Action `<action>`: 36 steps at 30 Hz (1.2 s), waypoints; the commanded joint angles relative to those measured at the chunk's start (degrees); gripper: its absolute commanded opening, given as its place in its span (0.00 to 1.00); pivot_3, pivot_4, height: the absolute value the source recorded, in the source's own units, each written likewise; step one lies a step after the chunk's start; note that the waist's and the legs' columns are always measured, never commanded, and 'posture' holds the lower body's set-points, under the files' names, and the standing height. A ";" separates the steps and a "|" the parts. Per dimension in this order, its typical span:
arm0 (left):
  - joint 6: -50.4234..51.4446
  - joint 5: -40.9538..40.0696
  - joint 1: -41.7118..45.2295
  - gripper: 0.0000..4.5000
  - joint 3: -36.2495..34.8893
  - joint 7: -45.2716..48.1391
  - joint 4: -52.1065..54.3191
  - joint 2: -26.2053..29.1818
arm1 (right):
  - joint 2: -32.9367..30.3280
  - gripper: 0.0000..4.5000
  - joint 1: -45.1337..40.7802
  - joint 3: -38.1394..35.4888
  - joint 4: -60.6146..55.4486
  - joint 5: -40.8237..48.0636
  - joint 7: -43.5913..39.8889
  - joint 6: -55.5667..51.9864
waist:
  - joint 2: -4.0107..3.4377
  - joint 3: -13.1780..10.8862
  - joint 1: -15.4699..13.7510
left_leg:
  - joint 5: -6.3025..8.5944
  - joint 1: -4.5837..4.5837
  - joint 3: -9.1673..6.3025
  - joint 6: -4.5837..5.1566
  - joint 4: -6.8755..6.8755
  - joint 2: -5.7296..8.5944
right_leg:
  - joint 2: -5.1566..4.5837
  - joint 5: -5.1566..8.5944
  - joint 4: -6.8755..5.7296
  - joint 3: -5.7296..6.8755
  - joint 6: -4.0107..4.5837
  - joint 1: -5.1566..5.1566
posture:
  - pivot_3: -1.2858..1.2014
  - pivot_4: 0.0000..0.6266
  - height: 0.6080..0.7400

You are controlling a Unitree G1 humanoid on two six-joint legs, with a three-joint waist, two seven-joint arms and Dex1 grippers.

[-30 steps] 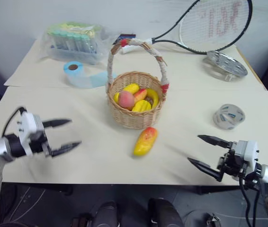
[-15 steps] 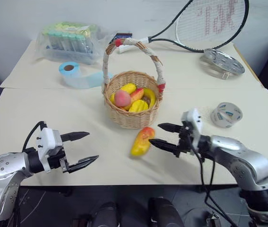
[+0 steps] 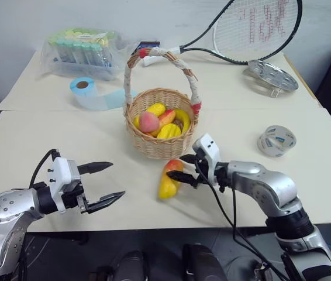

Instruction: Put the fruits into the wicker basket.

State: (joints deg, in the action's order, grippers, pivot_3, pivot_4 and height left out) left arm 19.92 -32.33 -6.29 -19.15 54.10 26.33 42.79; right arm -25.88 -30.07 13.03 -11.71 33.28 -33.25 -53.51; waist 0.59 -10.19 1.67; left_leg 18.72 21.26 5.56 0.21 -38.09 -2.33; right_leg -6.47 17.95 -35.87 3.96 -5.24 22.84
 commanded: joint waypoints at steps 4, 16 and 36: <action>-0.63 -1.07 0.93 0.99 -0.87 -0.42 0.93 0.04 | -3.55 1.00 -2.74 2.91 -3.32 4.94 -4.44 -16.10 | 0.00 0.01 -0.01 | 0.01 0.00 -0.03 0.01 0.01 -0.02 | -0.01 0.00 -0.02 0.00 0.00 0.00 | 0.52 0.24 1.00; -1.78 -0.10 0.78 1.00 0.16 -1.32 0.73 -1.52 | -0.20 0.62 -0.87 -2.89 -4.23 11.34 -9.96 -16.07 | 0.02 0.05 0.03 | 0.06 0.00 -0.02 0.00 0.07 -0.03 | -0.01 0.00 0.08 0.02 0.00 -0.01 | 0.52 0.24 1.00; 5.01 -12.11 5.78 1.00 -5.49 -11.83 5.18 -4.43 | 21.59 0.47 -18.20 -14.07 8.77 1.46 19.28 1.44 | 0.01 -0.01 0.33 | -0.14 0.50 0.36 -0.10 0.07 -0.02 | 0.07 -0.01 -0.31 -0.03 -0.02 0.75 | 0.52 0.24 1.00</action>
State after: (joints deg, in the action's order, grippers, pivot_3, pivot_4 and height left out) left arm 25.49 -43.85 -0.35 -24.10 42.84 29.27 38.53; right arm -5.33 -48.28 -1.11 -2.18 36.69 -17.00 -53.20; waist 0.61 -10.20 2.00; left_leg 18.58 21.79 5.94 0.12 -38.02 -2.35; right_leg -6.38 17.93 -36.18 3.93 -5.26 23.63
